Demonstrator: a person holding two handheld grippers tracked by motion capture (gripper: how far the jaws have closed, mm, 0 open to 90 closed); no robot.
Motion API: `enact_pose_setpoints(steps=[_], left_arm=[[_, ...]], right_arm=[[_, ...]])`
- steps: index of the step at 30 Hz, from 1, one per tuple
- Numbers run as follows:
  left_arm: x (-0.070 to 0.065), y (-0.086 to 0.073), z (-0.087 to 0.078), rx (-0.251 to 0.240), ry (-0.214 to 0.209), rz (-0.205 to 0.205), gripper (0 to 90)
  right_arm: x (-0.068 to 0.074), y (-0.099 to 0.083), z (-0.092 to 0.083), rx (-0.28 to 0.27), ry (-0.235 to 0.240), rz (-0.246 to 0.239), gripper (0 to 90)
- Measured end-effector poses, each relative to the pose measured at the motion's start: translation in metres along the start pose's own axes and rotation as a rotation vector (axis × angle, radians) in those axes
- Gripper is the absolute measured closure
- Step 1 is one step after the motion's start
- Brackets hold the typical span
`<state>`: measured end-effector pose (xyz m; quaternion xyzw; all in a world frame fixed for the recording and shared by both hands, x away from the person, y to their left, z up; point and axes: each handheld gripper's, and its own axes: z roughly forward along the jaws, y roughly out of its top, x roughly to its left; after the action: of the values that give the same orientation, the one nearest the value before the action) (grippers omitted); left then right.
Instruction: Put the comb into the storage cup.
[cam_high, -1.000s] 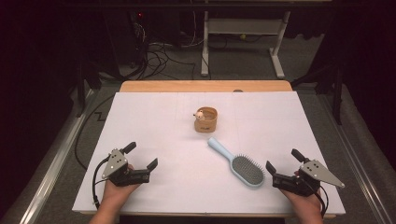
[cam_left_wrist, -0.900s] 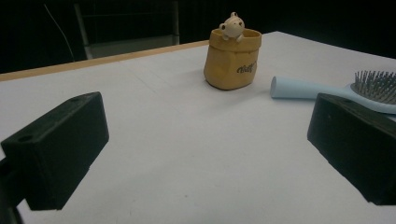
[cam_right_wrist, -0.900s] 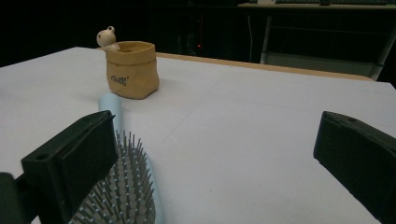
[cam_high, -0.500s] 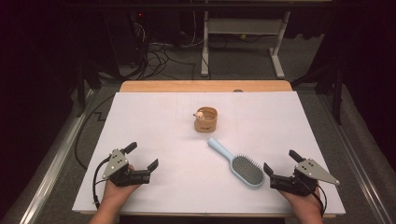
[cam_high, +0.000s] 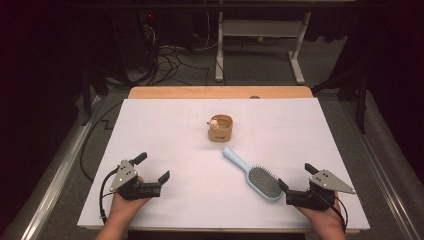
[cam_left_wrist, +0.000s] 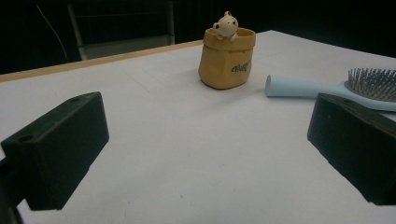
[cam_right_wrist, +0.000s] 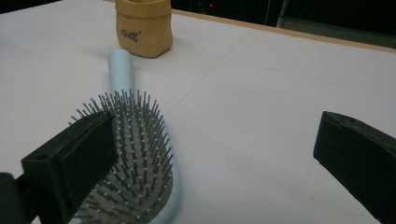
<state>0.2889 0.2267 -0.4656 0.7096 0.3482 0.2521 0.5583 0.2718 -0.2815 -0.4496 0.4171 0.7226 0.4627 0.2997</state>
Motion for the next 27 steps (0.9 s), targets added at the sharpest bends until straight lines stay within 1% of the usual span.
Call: enact_pose_setpoints(steps=[6,7,8,12,17,24,25,27], left_arm=[[0.000,0.000,0.000,0.000,-0.002,0.001,0.0],[0.000,0.000,0.000,0.001,-0.003,0.001,0.0],[0.000,0.000,0.000,0.002,-0.003,0.002,0.0],[0.000,0.000,0.000,0.004,-0.004,0.001,0.0],[0.000,0.000,0.000,0.004,-0.005,0.002,0.0],[0.000,0.000,0.000,0.005,-0.007,0.002,0.0],[0.000,0.000,0.000,0.005,-0.007,0.002,0.0],[0.000,0.000,0.000,0.005,-0.007,0.002,0.0]], right_arm=[[0.001,-0.001,0.003,0.056,0.018,-0.004,0.2],[0.001,-0.001,0.003,0.056,0.018,-0.004,0.2],[0.002,-0.002,0.005,0.073,0.025,-0.010,0.2],[0.003,-0.002,0.006,0.094,0.038,-0.017,0.2],[0.004,-0.002,0.006,0.107,0.051,-0.022,0.2],[0.008,0.000,0.003,0.099,0.071,-0.028,0.2],[0.011,0.002,0.002,0.100,0.084,-0.030,0.2],[0.012,0.002,0.002,0.099,0.088,-0.032,0.2]])
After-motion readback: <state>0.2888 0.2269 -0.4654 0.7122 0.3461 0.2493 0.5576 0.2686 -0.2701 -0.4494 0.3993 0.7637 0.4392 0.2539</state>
